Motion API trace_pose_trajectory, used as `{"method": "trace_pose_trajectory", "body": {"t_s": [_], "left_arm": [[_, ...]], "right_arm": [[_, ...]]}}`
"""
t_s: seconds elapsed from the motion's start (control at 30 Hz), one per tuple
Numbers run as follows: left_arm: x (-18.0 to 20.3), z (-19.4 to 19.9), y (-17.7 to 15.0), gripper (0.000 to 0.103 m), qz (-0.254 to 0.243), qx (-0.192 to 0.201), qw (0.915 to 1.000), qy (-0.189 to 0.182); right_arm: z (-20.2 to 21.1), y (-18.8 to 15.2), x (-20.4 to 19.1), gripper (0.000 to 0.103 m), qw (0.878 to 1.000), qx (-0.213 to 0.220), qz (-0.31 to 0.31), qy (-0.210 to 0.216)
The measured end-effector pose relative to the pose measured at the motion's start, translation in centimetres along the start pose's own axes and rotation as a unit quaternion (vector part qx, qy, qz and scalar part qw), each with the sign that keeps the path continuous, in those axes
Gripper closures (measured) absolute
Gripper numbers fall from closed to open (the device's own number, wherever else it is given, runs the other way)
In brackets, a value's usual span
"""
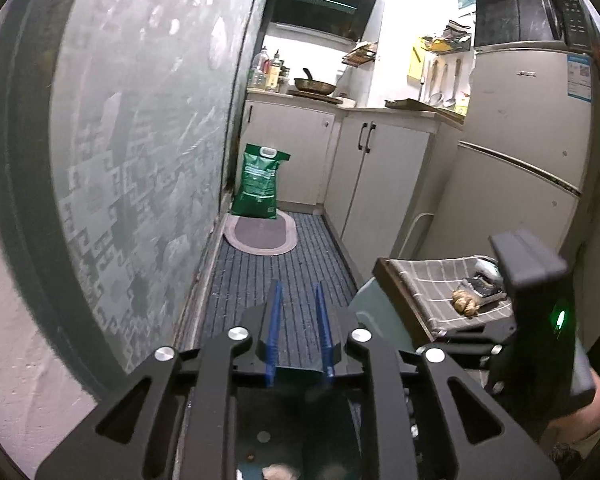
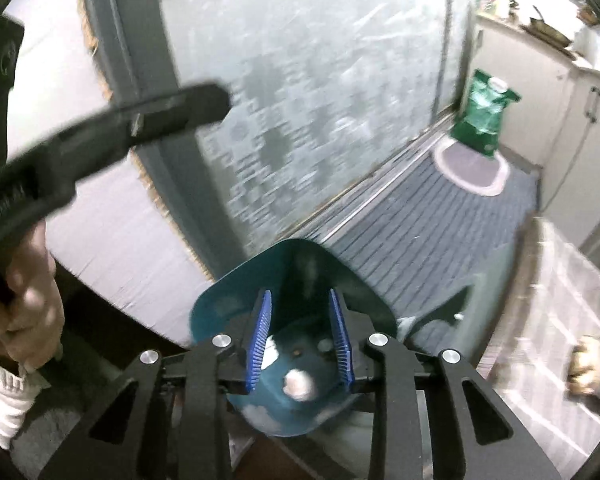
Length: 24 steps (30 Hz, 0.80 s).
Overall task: Collect trash
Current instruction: 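Return both grippers from the bin to the cloth-covered stool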
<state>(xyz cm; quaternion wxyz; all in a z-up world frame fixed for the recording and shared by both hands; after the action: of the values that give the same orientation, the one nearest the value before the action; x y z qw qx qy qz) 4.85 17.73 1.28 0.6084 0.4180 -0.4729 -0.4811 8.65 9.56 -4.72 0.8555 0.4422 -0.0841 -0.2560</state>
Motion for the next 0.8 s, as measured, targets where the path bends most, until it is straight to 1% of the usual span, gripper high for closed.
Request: {"method": "trace_pose_trajectory", "body": {"t_s": [0.2,0.27,0.4,0.53,0.57,0.6,0.63,0.7,0.8], "left_arm": [[3.3,-1.8,-0.5,0.075,-0.021,-0.009,0.9995,-0.022],[4.3,-2.4,-0.7,0.075,-0.024,-0.014,0.9992,-0.03],[6.7,-3.8,-1.3,0.066,-0.033,-0.024,0.9979,-0.05],[9.5,-5.1,-2.1,0.061,-0.046,-0.04,0.9954,-0.074],[10.5,-5.5,-2.4,0.056,-0.051,-0.045,0.9942,-0.083],[11.2,-5.7,-2.6,0.054,-0.054,-0.049,0.9933,-0.089],[11.9,-6.1,-2.9,0.053,-0.056,-0.055,0.9921,-0.098],[13.4,-7.0,-3.6,0.049,-0.062,-0.072,0.9892,-0.112],[15.3,-8.1,-4.4,0.048,-0.069,-0.089,0.9852,-0.129]], "right_arm": [[3.2,0.4,4.3,0.074,0.999,0.027,-0.024,-0.033],[4.4,0.5,6.0,0.074,0.998,0.036,-0.033,-0.044],[6.8,0.4,9.1,0.074,0.995,0.051,-0.055,-0.066],[8.9,-0.2,12.1,0.073,0.991,0.058,-0.074,-0.093],[9.3,-0.3,12.5,0.073,0.991,0.057,-0.077,-0.097],[9.9,-0.4,13.2,0.071,0.99,0.059,-0.08,-0.103],[10.2,-0.4,13.7,0.066,0.989,0.061,-0.083,-0.106],[11.3,-0.5,15.0,0.06,0.987,0.064,-0.088,-0.118],[12.6,-0.8,16.7,0.053,0.984,0.066,-0.097,-0.133]]}}
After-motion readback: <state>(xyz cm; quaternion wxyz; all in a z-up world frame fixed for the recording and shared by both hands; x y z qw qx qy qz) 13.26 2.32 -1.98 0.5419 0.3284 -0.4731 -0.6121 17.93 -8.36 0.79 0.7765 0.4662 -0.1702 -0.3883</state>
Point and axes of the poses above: each gripper's, at about its wrist camera, not at the fingertips, and z roughly against the way its jaws point, x to its right, y to its top, the point moved 6 cm from there along -z, roughly the way its jaws point, and after that the axes turned 13 degrees about x, right-handed, at the moved point
